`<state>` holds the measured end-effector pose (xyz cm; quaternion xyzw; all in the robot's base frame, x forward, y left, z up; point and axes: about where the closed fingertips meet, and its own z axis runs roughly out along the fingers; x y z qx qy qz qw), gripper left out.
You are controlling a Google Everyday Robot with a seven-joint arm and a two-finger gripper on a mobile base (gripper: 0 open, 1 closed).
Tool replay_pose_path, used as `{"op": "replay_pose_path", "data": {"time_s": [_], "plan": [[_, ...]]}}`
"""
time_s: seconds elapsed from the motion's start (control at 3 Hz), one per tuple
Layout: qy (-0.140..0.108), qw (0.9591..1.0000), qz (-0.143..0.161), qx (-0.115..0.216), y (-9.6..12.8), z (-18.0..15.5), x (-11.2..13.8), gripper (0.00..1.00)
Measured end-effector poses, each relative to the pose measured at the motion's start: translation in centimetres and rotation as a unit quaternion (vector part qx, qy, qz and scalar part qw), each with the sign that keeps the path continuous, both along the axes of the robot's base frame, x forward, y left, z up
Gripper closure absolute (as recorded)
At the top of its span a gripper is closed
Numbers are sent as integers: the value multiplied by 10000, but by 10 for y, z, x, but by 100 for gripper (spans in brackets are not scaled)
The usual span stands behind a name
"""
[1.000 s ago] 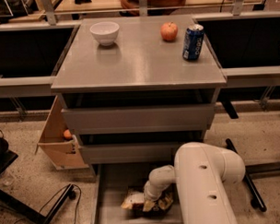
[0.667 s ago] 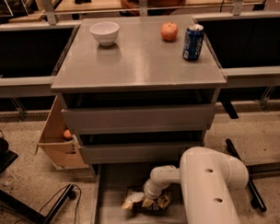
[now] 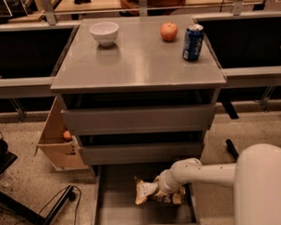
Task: Pick brown chip bag from bottom drawer and place on counter
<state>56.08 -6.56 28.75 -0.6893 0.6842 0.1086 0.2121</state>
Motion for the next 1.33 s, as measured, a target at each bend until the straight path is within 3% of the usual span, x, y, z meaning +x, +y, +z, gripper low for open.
{"op": "replay_pose_path", "data": {"time_s": [0.33,0.67,1.33], "plan": [[29,9993,368,4,-8,80,-50,100],[-235,9963,825,-112,-10,179,-58,100],[-1111,9860,1097,-591,-6,378,-8,100]]}}
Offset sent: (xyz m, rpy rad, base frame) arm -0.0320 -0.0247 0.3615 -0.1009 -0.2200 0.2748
